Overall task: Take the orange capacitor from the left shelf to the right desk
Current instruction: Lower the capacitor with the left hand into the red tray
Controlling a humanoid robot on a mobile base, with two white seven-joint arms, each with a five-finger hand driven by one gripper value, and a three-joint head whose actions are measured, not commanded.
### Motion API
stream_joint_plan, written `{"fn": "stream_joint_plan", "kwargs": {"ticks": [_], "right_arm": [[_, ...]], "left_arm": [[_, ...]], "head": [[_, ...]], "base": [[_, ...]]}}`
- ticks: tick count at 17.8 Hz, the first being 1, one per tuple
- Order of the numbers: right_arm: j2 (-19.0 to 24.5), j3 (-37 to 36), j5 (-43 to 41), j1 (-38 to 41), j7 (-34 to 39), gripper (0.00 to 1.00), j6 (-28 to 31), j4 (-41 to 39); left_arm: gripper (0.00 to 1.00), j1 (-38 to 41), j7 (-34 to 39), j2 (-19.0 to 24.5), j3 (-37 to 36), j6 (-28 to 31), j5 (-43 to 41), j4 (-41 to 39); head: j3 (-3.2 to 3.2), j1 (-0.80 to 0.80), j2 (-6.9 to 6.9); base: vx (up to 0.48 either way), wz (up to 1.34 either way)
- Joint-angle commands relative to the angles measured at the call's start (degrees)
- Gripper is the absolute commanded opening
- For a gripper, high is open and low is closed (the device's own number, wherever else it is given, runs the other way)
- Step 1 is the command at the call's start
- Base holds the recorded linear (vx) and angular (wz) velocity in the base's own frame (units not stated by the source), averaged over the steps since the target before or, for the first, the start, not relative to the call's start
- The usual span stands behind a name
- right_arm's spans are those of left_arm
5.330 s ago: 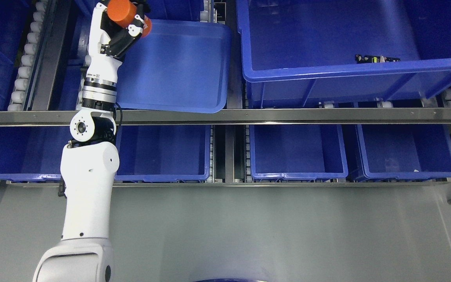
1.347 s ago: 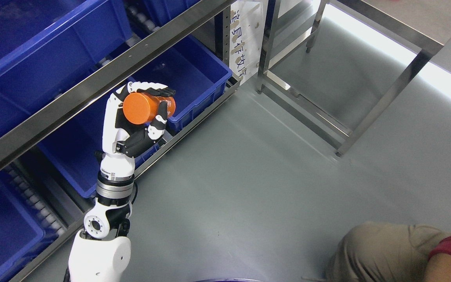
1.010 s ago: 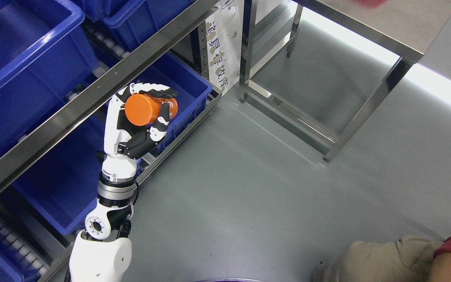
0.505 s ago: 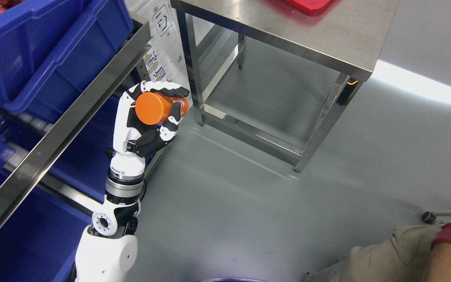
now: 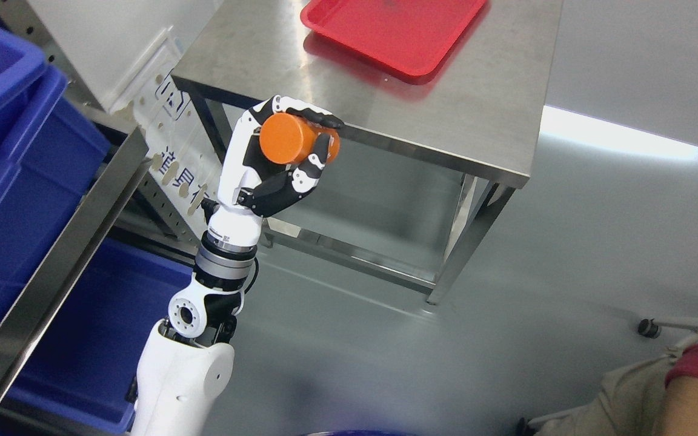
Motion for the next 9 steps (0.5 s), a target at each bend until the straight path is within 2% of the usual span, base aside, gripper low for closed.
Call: {"fn": "stream_joint_plan", "kwargs": {"ticks": [1,6,9], "right_arm": [[-1.00,-0.62,0.35,1.31,0.04,1.00,0.04,-1.00],[-1.00,-0.62,0.35,1.31,0.04,1.00,0.04,-1.00],[-1.00,-0.62,0.35,1.31,0.04,1.00,0.04,-1.00]], "left_arm": [[0.03,-3.93,1.35,1.00,-8.47,4.68,0.00,0.85],[0.03,-8.41,1.35,1.00,-9.44,7.58,-1.49,4.27],[0.04,-11.75,1.44,1.00,-9.44,13.02,-3.25,6.65]], "head": [[0.00,0.00,0.00],[0.00,0.00,0.00],[0.00,0.00,0.00]], "base": [[0.387,-0.25],[0.349,-0.25],[0.311,-0.22]]}}
